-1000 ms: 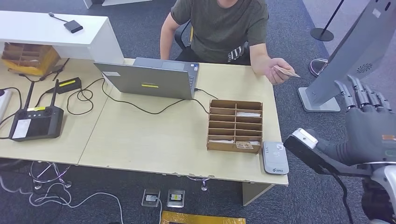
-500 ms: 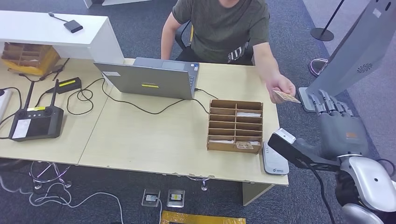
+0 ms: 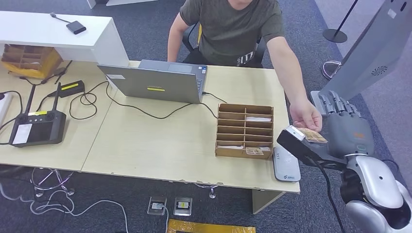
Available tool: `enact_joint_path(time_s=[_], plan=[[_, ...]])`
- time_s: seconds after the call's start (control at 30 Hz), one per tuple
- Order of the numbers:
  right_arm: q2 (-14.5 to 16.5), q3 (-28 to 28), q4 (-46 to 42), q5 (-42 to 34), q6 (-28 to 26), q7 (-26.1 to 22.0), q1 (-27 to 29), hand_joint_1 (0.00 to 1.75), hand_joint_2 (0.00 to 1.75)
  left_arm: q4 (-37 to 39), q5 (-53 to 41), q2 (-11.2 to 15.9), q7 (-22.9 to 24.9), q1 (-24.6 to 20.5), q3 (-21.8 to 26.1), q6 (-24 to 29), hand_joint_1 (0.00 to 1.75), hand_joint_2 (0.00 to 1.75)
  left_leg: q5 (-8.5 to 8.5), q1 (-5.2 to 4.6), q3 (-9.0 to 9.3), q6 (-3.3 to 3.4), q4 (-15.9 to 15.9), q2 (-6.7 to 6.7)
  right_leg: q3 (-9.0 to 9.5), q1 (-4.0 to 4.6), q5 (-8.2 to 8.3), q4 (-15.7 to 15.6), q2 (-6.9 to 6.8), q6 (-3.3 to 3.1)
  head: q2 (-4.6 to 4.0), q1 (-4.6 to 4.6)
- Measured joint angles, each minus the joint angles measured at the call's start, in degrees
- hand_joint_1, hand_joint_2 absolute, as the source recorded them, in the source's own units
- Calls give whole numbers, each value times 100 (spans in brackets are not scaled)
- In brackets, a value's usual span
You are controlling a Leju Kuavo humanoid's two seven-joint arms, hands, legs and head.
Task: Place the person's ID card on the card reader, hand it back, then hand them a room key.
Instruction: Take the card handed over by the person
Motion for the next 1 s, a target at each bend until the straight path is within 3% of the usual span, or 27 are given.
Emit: enact_joint_path(time_s=[0.03,0.17,0.63,1.0], plan=[[11,27,47,-45,-54,0,-33,0,175,0,6,0,3,0,-2,9,0,0,0,0,0,0,0,0,0,0,0,0,0,0,0,0],[53,172,243,-93,-193,-1,-146,175,175,0,18,4,14,1,-19,42,0,0,0,0,-2,0,0,0,-2,0,0,0,0,0,0,1],[136,563,582,2,-372,0,-333,175,175,-2,18,10,15,2,-31,109,0,0,0,0,1,0,1,0,-2,0,0,0,1,0,0,2],[57,496,624,82,-315,2,-58,175,175,-2,-44,35,15,4,-86,102,0,0,0,0,5,0,2,2,-2,0,0,-1,6,0,0,2]])
